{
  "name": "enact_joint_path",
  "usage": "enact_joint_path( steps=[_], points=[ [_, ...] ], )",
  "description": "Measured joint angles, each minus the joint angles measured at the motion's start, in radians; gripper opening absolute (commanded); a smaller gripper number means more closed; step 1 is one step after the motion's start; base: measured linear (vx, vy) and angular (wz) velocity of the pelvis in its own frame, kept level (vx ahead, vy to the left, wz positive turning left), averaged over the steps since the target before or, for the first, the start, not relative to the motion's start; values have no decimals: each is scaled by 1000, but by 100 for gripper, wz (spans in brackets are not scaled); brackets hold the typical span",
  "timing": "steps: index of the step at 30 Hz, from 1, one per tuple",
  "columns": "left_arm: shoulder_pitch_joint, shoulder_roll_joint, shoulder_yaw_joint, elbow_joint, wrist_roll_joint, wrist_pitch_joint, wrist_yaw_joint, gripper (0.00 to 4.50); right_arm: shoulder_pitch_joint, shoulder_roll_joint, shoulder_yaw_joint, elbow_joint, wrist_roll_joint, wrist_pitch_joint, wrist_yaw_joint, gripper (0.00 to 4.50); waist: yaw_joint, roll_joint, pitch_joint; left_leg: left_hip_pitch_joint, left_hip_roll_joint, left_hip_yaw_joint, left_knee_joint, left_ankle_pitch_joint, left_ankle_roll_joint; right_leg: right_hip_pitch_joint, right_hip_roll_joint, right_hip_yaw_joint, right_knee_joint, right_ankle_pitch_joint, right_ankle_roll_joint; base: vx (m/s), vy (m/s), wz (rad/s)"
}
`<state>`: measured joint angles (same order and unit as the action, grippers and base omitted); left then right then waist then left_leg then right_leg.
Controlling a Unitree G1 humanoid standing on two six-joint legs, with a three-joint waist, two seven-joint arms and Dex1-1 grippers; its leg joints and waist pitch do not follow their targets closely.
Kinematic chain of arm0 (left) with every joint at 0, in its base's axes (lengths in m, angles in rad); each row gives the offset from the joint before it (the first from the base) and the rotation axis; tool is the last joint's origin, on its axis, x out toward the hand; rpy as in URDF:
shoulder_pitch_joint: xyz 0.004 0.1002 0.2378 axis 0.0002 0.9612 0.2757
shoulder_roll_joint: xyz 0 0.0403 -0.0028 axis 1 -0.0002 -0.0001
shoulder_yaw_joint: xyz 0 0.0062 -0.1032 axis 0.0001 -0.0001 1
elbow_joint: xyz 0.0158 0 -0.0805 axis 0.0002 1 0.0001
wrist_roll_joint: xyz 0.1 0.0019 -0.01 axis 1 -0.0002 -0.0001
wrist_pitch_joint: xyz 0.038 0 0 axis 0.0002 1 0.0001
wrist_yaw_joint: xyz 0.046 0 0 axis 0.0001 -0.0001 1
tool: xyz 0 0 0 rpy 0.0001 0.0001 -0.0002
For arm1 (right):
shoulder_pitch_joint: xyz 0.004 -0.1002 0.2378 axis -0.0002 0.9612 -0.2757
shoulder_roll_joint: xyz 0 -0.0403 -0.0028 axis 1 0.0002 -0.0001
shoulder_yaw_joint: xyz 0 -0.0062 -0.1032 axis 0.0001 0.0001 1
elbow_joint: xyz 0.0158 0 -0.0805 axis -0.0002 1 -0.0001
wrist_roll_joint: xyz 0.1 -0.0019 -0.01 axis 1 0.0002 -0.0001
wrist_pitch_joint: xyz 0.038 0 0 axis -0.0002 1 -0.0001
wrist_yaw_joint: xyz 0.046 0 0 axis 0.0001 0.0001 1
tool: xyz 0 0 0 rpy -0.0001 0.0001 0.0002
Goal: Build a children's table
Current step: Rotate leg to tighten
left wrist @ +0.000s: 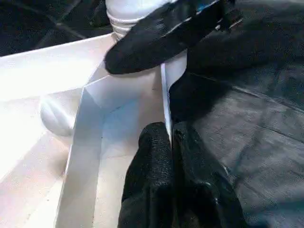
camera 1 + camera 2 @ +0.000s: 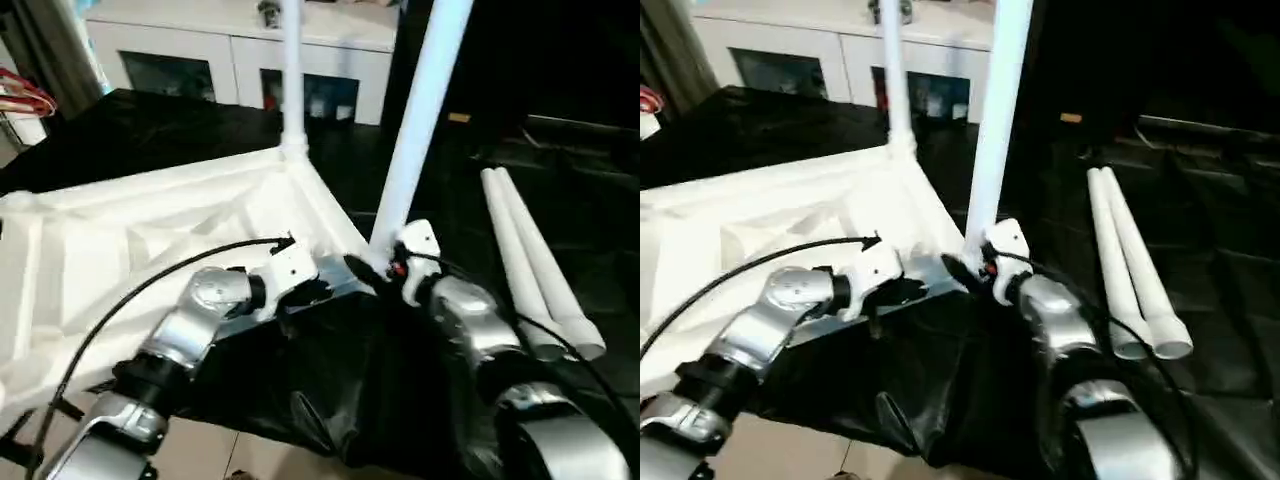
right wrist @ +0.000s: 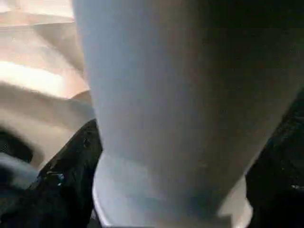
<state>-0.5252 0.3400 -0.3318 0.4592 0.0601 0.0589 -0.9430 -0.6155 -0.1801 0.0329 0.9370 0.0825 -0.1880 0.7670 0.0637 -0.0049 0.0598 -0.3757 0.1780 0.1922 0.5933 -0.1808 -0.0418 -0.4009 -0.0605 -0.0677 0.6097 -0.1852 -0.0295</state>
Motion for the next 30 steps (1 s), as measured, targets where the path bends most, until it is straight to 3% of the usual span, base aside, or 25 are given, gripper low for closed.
enact_joint_path(
  steps=[7,16,25,28,30],
  points=[
    [17,66,-1,-24,-43,-21,-142,0,76,-91,45,-123,62,43,318,373,7,0,0,2,1,1,0,0,0,0,0,0,2,0,0,0,0,0],
    [22,97,-17,-44,-49,-31,-212,0,113,-130,84,-213,75,85,436,302,14,0,0,3,2,2,0,0,0,1,0,0,1,0,0,0,0,0],
    [14,56,-9,-12,-34,-29,-147,0,123,-101,71,-223,58,101,333,276,20,-1,-1,7,2,2,0,0,0,4,0,1,1,-1,1,0,0,0],
    [-1,17,6,19,-20,3,-80,0,104,-60,47,-191,36,118,193,276,15,-1,-1,9,1,3,0,1,-1,5,0,1,1,-4,6,0,0,0],
    [-17,-10,11,38,-7,32,-27,0,84,-22,31,-163,20,123,66,276,1,-1,-1,9,1,2,0,1,-1,5,0,1,0,-4,7,0,0,0]
  ],
)
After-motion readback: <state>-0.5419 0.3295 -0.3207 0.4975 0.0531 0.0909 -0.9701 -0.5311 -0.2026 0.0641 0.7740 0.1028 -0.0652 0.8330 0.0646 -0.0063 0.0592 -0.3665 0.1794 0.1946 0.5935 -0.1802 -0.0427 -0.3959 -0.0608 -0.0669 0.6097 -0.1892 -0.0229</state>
